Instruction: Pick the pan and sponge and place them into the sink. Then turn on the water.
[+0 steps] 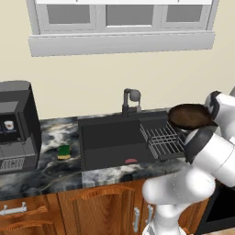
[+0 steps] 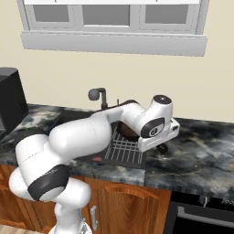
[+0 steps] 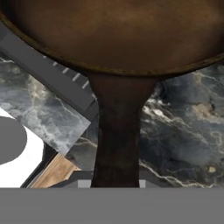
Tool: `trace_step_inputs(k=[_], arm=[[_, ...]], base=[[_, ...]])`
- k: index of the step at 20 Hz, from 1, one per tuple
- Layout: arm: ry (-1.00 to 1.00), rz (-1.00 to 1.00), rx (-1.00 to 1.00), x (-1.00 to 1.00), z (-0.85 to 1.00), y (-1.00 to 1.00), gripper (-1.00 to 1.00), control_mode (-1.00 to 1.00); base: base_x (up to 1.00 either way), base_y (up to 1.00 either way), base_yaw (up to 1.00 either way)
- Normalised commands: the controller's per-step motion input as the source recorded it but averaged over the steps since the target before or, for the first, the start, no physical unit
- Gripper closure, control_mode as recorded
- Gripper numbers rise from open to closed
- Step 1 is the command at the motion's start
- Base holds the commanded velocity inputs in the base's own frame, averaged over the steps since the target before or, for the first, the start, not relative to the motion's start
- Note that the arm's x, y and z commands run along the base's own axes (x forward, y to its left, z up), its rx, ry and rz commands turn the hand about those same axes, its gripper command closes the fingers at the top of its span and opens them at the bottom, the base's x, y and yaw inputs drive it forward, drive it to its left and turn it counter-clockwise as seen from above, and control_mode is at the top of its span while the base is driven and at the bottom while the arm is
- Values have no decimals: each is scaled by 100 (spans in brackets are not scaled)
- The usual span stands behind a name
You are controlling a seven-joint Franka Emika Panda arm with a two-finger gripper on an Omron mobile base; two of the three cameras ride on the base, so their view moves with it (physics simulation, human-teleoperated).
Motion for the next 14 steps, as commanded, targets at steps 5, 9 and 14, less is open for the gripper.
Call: trace_step_inputs(k=[5, 9, 14], arm=[[3, 7, 1, -14, 15, 23, 100, -100], [9, 7, -4, -9, 5, 24, 100, -100], [9, 6, -4, 0, 9, 28, 100, -100]], base=[[0, 0, 0], [0, 0, 0], [0, 0, 0]])
